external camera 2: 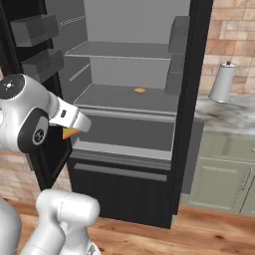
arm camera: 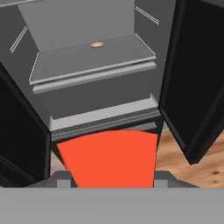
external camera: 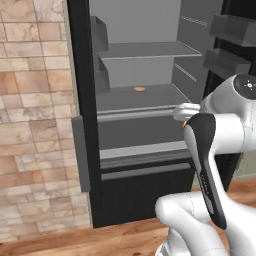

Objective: Pick the cheese from the fridge and the cheese grater from the cabinet and place them next to the salad bowl.

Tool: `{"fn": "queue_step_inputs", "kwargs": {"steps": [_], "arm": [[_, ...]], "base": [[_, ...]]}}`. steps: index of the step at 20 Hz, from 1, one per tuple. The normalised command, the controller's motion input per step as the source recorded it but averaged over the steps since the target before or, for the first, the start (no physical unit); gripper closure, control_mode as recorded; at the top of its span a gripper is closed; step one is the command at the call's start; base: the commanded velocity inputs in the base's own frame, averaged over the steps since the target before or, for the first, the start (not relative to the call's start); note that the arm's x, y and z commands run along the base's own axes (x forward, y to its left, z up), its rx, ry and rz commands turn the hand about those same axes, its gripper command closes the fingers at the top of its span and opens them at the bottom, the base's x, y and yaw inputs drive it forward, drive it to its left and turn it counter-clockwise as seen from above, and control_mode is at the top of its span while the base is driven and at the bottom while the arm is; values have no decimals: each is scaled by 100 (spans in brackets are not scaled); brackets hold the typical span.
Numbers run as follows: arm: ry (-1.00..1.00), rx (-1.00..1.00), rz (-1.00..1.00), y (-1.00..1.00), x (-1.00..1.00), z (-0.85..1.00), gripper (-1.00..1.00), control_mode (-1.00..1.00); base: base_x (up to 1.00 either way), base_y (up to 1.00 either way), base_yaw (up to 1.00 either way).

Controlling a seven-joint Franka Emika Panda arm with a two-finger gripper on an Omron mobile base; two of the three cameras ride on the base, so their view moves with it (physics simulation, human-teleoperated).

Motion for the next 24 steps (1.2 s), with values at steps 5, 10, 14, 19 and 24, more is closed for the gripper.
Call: {"fn": "queue_step_inputs", "kwargs": {"steps": [5, 10, 14, 19, 24], "arm": [[0, 0, 0, 0, 0, 0, 100, 100], [0, 0, 0, 0, 0, 0, 100, 100], [0, 0, 0, 0, 0, 0, 100, 100], [0, 0, 0, 0, 0, 0, 100, 100], [0, 0, 0, 0, 0, 0, 100, 100]], "base": [[-51, 0, 0], [-38, 3, -1], [-31, 7, -2], [-35, -2, 21], [-36, -9, 51]]}}
